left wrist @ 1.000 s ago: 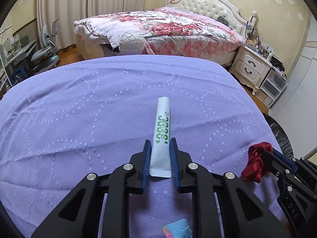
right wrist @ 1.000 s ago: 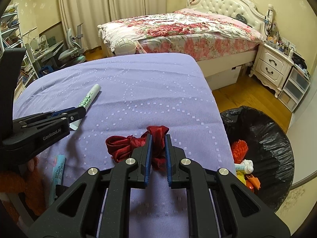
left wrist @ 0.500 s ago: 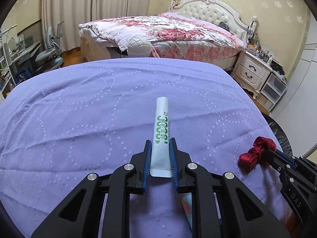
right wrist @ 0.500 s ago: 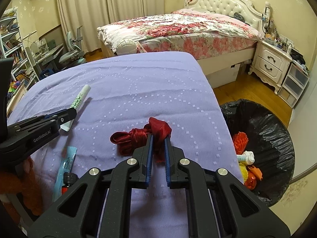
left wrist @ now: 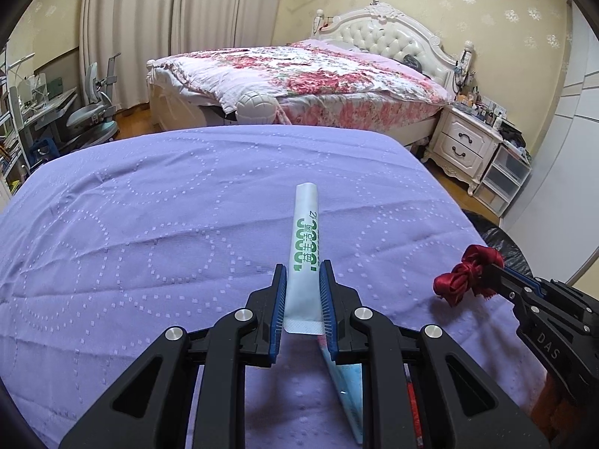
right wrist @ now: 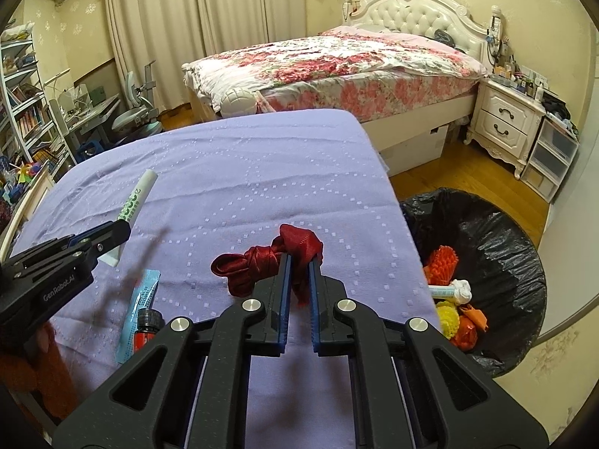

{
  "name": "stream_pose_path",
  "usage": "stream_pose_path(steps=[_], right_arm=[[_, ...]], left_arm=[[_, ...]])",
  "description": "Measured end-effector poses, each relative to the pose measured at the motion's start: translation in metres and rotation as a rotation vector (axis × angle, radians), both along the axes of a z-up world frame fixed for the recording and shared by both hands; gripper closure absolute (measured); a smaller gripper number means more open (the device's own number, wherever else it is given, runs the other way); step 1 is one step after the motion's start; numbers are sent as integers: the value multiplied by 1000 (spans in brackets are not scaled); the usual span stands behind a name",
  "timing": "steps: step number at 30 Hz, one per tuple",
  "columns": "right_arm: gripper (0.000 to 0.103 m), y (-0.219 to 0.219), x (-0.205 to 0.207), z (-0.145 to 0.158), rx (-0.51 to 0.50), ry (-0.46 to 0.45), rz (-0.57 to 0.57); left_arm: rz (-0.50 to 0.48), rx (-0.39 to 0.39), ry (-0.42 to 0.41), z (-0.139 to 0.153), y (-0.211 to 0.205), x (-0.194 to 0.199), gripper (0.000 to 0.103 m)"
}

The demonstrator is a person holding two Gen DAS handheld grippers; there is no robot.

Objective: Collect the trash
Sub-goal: 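Carry the red ribbon and white tube toward the black bin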

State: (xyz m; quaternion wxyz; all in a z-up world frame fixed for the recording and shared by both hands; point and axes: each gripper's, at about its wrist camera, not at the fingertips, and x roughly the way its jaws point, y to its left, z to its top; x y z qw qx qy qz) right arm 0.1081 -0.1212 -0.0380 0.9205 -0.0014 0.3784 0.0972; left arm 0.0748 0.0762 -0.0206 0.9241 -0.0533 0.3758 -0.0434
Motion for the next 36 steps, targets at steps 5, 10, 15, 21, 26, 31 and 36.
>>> stream_pose_path(steps=[5,10,15,21,26,31,36], right_arm=[[94,-16,-5,8,-2,-26,-41],[94,-45,-5,14,-10,-43,-113],[94,-76,-4,15,-24,-49,-189],[94,-108,1,13,-47,-57,-266],[94,-131,9,8,-47,-45,-316],[94,-147,16,2,-41,-37,-353],[94,-158,21,-4,-26,-24,-371]], left_arm=[[-35,-6,-27,9,-19,-3,84],[-89,-11,-44,15,-49,-2,84],[-148,-12,-53,17,-82,2,84],[-208,-6,-54,16,-122,11,84],[-243,9,-49,11,-150,23,84],[-272,22,-41,7,-174,34,84],[-306,48,-33,0,-197,44,84]])
